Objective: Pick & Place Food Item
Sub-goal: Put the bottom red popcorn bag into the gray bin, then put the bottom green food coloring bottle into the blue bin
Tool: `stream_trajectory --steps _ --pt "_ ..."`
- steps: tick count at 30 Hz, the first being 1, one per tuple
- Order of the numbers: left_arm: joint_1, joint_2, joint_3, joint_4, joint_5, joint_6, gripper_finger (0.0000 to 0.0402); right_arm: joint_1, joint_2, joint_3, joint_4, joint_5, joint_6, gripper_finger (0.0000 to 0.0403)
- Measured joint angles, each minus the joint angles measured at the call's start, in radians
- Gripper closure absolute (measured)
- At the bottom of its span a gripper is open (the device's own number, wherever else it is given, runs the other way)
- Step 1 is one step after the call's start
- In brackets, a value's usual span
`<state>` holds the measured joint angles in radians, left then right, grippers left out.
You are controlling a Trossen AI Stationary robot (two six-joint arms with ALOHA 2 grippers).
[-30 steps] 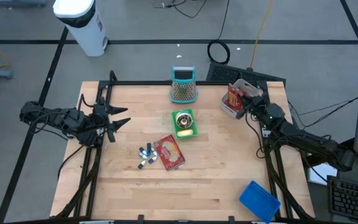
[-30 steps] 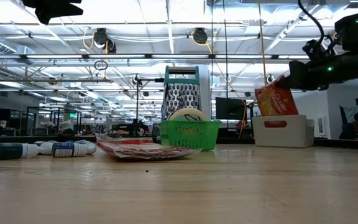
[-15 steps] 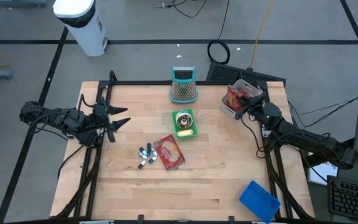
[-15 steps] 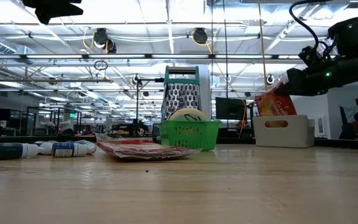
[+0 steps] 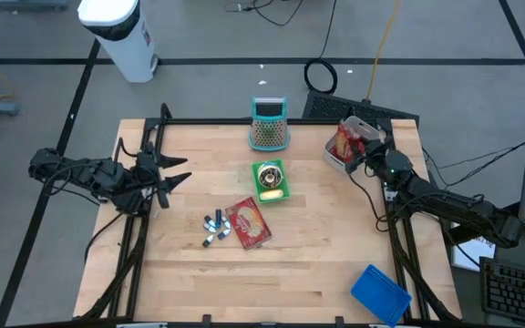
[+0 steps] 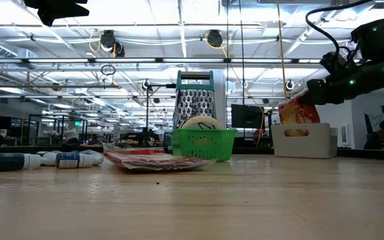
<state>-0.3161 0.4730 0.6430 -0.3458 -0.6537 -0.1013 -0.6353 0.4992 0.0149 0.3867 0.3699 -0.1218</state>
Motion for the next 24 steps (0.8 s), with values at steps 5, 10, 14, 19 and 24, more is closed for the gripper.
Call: stream_trajectory --steps 5,10,14,19,24 --pt "0.000 0.000 0.000 0.000 0.000 0.000 0.0196 0.000 0.000 0.000 0.012 0.033 -0.064 0.0228" --pt "0.000 0.000 0.000 0.000 0.000 0.000 0.0197 0.000 0.000 0.000 0.087 0.101 -0.128 0.0205" --pt "0.000 0.000 0.000 0.000 0.000 0.000 0.0204 0.000 0.000 0.000 0.193 0.103 -0.137 0.0193" --pt "0.000 0.000 0.000 0.000 0.000 0.000 0.0208 0.001 0.000 0.000 0.300 0.097 -0.128 0.0184" --pt "0.000 0.000 0.000 0.000 0.000 0.000 0.0200 0.013 -0.001 0.000 0.321 0.025 -0.126 0.0184"
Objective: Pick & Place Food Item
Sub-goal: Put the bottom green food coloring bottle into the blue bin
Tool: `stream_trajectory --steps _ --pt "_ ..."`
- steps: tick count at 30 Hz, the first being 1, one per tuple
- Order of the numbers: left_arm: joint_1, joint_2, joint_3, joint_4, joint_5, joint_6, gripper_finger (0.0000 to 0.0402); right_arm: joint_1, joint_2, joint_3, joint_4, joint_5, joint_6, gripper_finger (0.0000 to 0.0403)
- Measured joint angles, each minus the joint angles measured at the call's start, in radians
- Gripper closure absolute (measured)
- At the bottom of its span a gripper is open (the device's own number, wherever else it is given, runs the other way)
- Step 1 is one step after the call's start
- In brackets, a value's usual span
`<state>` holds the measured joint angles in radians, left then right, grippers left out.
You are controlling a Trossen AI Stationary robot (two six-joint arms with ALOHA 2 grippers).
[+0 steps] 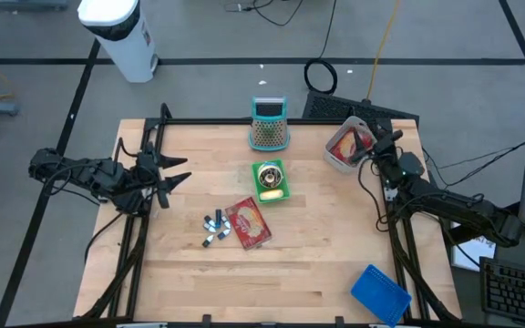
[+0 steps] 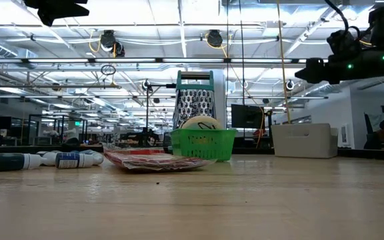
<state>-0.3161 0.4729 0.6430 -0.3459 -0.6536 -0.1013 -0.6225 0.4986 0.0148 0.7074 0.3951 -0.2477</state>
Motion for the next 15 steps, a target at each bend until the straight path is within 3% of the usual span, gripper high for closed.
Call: stream_trajectory --steps 5,11,15 --pt "0.000 0.000 0.000 0.000 0.000 0.000 0.0193 0.022 0.000 0.000 0.002 -0.121 0.097 0.0185" --pt "0.000 0.000 0.000 0.000 0.000 0.000 0.0197 0.043 0.001 0.000 0.052 -0.375 0.363 0.0189" --pt "0.000 0.000 0.000 0.000 0.000 0.000 0.0203 0.064 0.001 0.000 0.067 -0.436 0.413 0.0190"
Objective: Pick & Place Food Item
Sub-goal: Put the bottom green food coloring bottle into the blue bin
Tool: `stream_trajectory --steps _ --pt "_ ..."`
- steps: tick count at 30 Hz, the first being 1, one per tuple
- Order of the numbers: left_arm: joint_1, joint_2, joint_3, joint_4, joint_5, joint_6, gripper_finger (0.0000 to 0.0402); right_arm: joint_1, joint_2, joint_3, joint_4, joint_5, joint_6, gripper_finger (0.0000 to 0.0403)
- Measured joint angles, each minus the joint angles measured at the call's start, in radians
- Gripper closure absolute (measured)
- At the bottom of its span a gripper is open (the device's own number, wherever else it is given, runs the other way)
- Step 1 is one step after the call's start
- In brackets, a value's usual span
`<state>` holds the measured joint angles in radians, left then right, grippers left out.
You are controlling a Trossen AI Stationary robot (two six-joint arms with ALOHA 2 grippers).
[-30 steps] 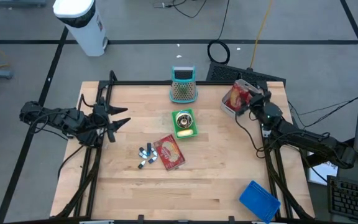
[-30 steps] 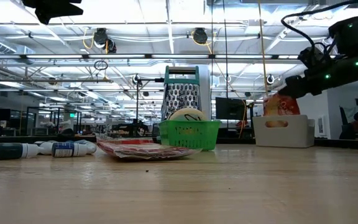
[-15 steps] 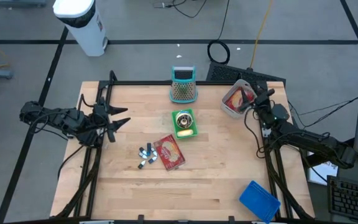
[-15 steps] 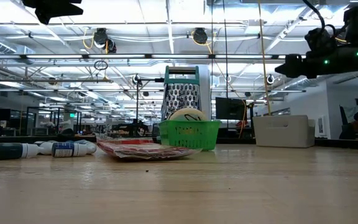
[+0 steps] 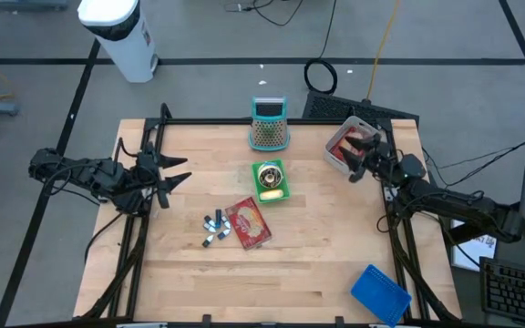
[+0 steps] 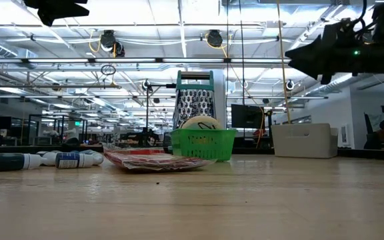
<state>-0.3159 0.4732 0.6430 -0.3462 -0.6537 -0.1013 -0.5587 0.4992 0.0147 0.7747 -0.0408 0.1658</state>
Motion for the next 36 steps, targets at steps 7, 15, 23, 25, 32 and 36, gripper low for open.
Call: stream_trajectory --steps 7,15,23,25,32,36 --pt "0.000 0.000 0.000 0.000 0.000 0.000 0.0202 0.040 0.000 0.000 0.000 -0.016 0.035 0.0190" --pt "0.000 0.000 0.000 0.000 0.000 0.000 0.0193 0.073 0.000 0.000 -0.001 -0.016 0.034 0.0191" --pt "0.000 0.000 0.000 0.000 0.000 0.000 0.0203 0.094 0.002 0.000 -0.005 -0.016 0.033 0.0195" --pt "0.000 0.000 0.000 0.000 0.000 0.000 0.0204 0.102 0.002 0.000 -0.015 -0.016 0.033 0.0194" --pt "0.000 0.000 0.000 0.007 0.000 0.000 0.0194 0.120 0.034 0.000 -0.024 -0.016 0.035 0.0196" --pt "0.000 0.005 0.000 0.049 -0.008 -0.017 0.0193 0.132 0.062 0.000 -0.025 -0.016 0.063 0.0197"
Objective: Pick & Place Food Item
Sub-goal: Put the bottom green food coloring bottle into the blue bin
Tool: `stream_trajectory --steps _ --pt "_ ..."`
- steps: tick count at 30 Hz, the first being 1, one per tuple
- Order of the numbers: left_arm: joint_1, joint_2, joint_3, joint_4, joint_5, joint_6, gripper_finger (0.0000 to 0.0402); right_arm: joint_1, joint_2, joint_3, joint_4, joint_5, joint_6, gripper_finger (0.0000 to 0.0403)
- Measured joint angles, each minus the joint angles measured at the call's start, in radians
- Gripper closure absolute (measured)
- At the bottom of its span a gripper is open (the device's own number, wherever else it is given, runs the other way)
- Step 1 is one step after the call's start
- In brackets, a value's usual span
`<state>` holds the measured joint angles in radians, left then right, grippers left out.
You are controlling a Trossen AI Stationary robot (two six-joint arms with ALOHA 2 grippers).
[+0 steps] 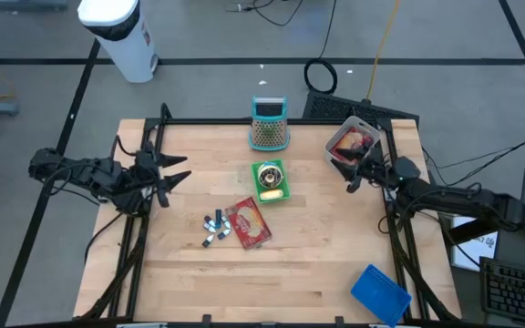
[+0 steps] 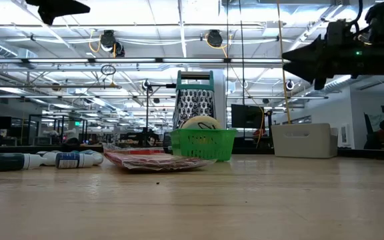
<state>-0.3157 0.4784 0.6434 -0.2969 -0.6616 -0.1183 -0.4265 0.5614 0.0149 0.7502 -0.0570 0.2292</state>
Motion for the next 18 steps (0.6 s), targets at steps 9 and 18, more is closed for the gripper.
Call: stream_trajectory --steps 9,18 --pt "0.000 0.072 0.001 0.041 0.043 -0.156 0.0192 0.009 0.022 0.000 0.001 0.003 -0.005 0.0200" --pt "-0.001 0.263 0.001 -0.262 0.298 -0.138 0.0192 0.009 0.022 0.000 0.001 0.003 -0.013 0.0202"
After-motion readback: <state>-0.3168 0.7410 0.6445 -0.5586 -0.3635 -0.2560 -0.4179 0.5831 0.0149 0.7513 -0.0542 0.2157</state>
